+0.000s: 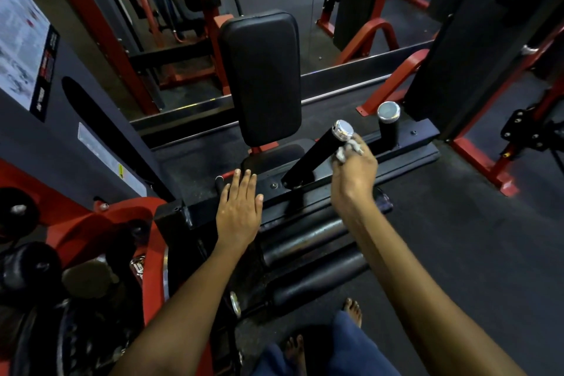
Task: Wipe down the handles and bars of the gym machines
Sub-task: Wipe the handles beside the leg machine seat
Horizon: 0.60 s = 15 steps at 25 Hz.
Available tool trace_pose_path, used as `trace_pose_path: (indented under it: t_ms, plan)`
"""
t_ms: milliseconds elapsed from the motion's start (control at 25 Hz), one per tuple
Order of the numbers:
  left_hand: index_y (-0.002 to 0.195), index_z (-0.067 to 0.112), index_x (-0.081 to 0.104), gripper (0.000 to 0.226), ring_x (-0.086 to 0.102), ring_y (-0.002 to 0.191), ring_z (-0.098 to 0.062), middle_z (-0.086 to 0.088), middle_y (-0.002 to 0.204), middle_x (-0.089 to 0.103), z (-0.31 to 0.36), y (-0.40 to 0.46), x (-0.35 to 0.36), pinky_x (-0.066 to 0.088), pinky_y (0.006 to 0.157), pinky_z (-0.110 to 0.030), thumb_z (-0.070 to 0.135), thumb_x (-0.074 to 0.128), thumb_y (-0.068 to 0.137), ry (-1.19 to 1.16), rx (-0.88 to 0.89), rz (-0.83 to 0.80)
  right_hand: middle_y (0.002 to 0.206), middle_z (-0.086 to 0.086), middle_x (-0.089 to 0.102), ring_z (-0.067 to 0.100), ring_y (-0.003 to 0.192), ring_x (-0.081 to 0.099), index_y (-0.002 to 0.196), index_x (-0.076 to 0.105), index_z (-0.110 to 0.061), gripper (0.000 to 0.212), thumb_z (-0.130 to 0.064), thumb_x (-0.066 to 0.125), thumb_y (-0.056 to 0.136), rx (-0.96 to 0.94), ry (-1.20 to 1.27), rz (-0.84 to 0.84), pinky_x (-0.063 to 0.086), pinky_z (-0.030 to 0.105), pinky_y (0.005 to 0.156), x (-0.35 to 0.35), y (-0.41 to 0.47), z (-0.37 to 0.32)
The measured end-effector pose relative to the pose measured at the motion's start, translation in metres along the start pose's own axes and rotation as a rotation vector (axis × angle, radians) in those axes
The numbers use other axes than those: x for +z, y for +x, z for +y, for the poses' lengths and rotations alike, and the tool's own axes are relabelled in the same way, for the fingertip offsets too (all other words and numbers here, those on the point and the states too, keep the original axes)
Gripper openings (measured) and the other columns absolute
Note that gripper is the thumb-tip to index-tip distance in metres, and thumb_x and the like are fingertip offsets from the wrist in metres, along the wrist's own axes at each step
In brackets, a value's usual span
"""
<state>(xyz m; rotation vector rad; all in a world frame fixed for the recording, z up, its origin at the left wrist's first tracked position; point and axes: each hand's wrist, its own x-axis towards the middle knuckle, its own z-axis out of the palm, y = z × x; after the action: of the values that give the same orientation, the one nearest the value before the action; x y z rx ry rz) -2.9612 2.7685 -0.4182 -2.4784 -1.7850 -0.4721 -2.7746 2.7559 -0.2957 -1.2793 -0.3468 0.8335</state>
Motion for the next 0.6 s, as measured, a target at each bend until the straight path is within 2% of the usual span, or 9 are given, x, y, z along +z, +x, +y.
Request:
trace_pose_path:
  t_ms: [40, 80, 120, 200, 280, 360, 400, 480, 600]
  plan:
    - [0.138, 0.005, 0.048, 0.053, 0.036, 0.140, -0.027, -0.011, 0.144, 0.048, 0.000, 0.000, 0.000, 0.039, 0.107, -0.044, 0.033, 0.025, 0.101, 0.000, -0.001, 0.003, 0.092, -0.009, 0.062, -0.001, 0.074, 0.054, 0.123, 0.055, -0.006, 0.042, 0.013, 0.031, 0.093, -0.027, -0.087, 0.019, 0.038, 0.008, 0.072, 0.004, -0.011, 0.003]
    - [0.138, 0.005, 0.049, 0.053, 0.036, 0.140, -0.027, -0.010, 0.144, 0.049, 0.000, 0.000, 0.001, 0.039, 0.107, -0.044, 0.033, 0.025, 0.101, -0.001, -0.001, 0.006, 0.116, -0.006, 0.057, -0.002, 0.091, 0.054, 0.138, 0.042, -0.006, 0.050, 0.013, 0.032, 0.093, -0.058, -0.216, -0.016, 0.037, 0.005, 0.080, 0.002, -0.023, 0.017]
    - [0.138, 0.005, 0.049, 0.053, 0.037, 0.139, -0.026, -0.010, 0.144, 0.049, 0.000, 0.000, 0.001, 0.039, 0.107, -0.043, 0.033, 0.025, 0.100, -0.002, 0.000, 0.008, 0.130, -0.004, 0.050, 0.000, 0.099, 0.054, 0.142, 0.035, -0.008, 0.055, 0.013, 0.033, 0.092, -0.073, -0.359, -0.118, 0.036, 0.004, 0.083, -0.004, -0.038, 0.035]
    - [0.137, 0.005, 0.050, 0.053, 0.038, 0.139, -0.026, -0.010, 0.143, 0.050, 0.000, -0.001, 0.001, 0.039, 0.106, -0.043, 0.034, 0.025, 0.100, -0.001, -0.002, 0.011, 0.133, 0.005, 0.051, 0.004, 0.108, 0.056, 0.139, 0.040, -0.005, 0.060, 0.020, 0.034, 0.085, -0.196, -0.607, -0.290, 0.037, 0.006, 0.090, -0.019, -0.063, 0.055]
    - [0.137, 0.005, 0.050, 0.053, 0.039, 0.138, -0.026, -0.010, 0.143, 0.050, 0.000, -0.001, 0.002, 0.039, 0.106, -0.043, 0.033, 0.025, 0.100, 0.003, 0.000, 0.020, 0.140, 0.006, 0.042, 0.009, 0.125, 0.046, 0.140, 0.035, 0.000, 0.070, 0.023, 0.028, 0.075, -0.615, -0.678, -0.296, 0.032, 0.016, 0.108, -0.032, -0.057, 0.046]
    - [0.137, 0.005, 0.049, 0.052, 0.038, 0.139, -0.026, -0.010, 0.144, 0.049, 0.000, 0.000, 0.001, 0.039, 0.107, -0.043, 0.033, 0.025, 0.100, -0.003, 0.005, 0.023, 0.153, 0.007, 0.020, 0.020, 0.141, 0.023, 0.146, 0.021, -0.003, 0.074, 0.015, 0.028, 0.074, -1.127, -1.027, -0.260, 0.015, 0.036, 0.118, -0.039, -0.015, 0.028]
    - [0.138, 0.005, 0.049, 0.052, 0.037, 0.139, -0.026, -0.010, 0.144, 0.049, 0.000, 0.000, 0.001, 0.039, 0.107, -0.043, 0.033, 0.025, 0.101, -0.003, 0.010, 0.020, 0.156, 0.006, 0.007, 0.021, 0.144, 0.011, 0.148, 0.015, -0.007, 0.076, 0.011, 0.030, 0.076, -1.349, -1.261, -0.270, 0.006, 0.041, 0.118, -0.047, 0.014, 0.027]
    - [0.138, 0.005, 0.049, 0.053, 0.038, 0.139, -0.026, -0.010, 0.144, 0.048, 0.000, -0.002, 0.000, 0.039, 0.107, -0.042, 0.034, 0.024, 0.100, 0.014, -0.002, 0.006, 0.158, 0.002, -0.006, 0.019, 0.146, -0.002, 0.150, 0.008, -0.011, 0.072, 0.002, 0.031, 0.083, -1.513, -1.521, -0.404, -0.002, 0.041, 0.118, -0.058, 0.048, 0.035]
    - [0.138, 0.005, 0.049, 0.054, 0.038, 0.139, -0.026, -0.010, 0.144, 0.048, 0.000, 0.000, -0.001, 0.039, 0.107, -0.043, 0.034, 0.024, 0.100, 0.006, -0.010, -0.010, 0.158, 0.009, -0.002, 0.022, 0.145, -0.005, 0.149, 0.010, -0.005, 0.063, -0.007, 0.029, 0.090, -1.651, -1.645, -0.521, 0.000, 0.040, 0.117, -0.059, 0.046, 0.073]
